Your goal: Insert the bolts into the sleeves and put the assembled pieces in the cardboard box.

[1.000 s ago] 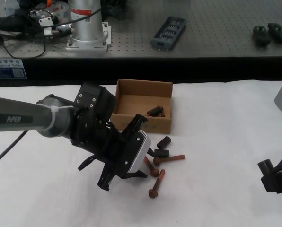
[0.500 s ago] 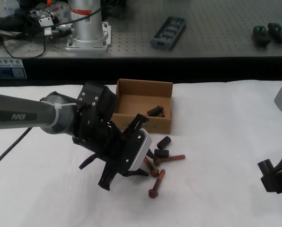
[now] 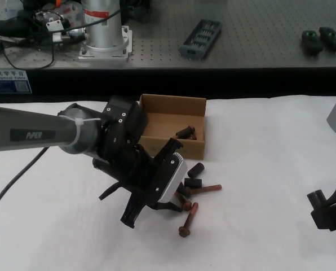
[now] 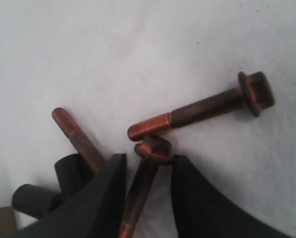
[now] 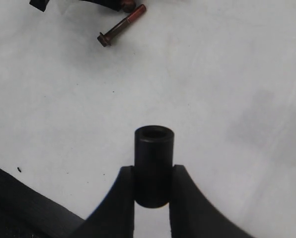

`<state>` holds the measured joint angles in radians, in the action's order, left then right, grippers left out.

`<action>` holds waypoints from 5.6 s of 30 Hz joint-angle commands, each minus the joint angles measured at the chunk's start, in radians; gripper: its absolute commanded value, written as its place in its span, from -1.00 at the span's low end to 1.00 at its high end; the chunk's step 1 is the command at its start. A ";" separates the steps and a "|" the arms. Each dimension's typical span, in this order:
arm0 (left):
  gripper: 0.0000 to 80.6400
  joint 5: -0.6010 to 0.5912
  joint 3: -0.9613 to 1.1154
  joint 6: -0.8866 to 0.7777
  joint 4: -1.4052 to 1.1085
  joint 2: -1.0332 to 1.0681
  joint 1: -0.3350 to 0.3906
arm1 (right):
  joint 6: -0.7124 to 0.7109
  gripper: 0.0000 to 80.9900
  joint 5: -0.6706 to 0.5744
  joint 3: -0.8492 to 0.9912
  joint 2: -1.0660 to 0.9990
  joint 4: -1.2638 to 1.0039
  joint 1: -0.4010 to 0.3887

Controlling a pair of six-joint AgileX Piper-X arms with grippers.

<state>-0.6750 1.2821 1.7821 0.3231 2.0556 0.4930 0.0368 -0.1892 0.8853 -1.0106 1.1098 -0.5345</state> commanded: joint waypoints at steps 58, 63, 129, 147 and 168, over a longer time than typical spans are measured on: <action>-0.99 0.605 -0.002 -1.696 0.229 -0.532 0.229 | -0.015 -0.93 -0.104 -0.001 0.161 -0.019 0.006; -0.99 0.627 -0.002 -1.873 0.222 -0.583 0.227 | 0.061 -0.93 -0.216 -0.018 0.153 -0.188 0.006; -0.25 0.528 -0.370 -1.027 0.372 -0.468 0.345 | 0.090 -0.93 -0.271 -0.034 0.124 -0.204 0.006; -0.25 0.419 -0.376 -1.027 0.256 -0.392 0.345 | 0.079 -0.93 -0.277 -0.034 0.124 -0.204 0.006; -0.98 0.568 -0.376 -0.993 0.253 -0.347 0.345 | 0.075 -0.93 -0.277 -0.034 0.124 -0.204 0.006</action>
<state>-0.2193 0.9113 0.7445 0.5588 1.7030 0.8372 0.1202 -0.4492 0.8484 -0.8819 0.9125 -0.5345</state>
